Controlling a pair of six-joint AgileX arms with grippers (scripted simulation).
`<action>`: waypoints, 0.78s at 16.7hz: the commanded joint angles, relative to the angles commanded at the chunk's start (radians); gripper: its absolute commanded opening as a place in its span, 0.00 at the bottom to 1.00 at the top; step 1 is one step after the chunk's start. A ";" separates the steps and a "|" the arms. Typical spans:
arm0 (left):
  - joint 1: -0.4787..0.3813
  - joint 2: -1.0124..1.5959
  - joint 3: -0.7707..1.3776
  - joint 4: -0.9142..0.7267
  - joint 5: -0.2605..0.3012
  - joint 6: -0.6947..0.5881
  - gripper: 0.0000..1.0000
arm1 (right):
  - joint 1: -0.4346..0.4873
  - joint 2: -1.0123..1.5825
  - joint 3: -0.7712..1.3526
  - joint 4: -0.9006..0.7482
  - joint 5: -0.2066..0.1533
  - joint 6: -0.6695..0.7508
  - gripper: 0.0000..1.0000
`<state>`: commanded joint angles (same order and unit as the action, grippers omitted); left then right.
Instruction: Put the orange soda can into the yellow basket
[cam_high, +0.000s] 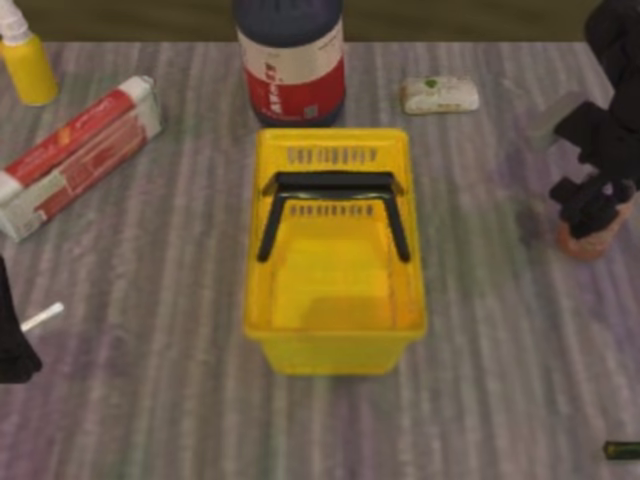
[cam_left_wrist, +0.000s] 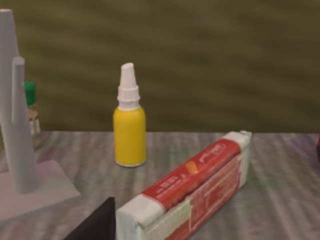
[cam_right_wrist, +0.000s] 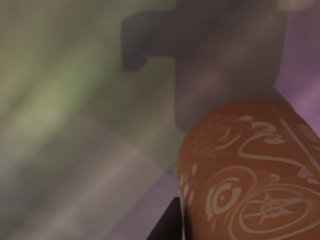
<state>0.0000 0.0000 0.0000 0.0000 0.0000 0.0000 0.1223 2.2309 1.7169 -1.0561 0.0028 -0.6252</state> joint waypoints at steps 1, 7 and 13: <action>0.000 0.000 0.000 0.000 0.000 0.000 1.00 | 0.000 0.000 0.000 0.000 0.000 0.000 0.00; 0.000 0.000 0.000 0.000 0.000 0.000 1.00 | 0.000 0.000 0.000 0.000 0.000 0.000 0.00; 0.000 0.000 0.000 0.000 0.000 0.000 1.00 | 0.015 0.000 -0.013 0.102 -0.068 0.032 0.00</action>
<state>0.0000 0.0000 0.0000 0.0000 0.0000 0.0000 0.1374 2.2312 1.7039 -0.9542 -0.0653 -0.5933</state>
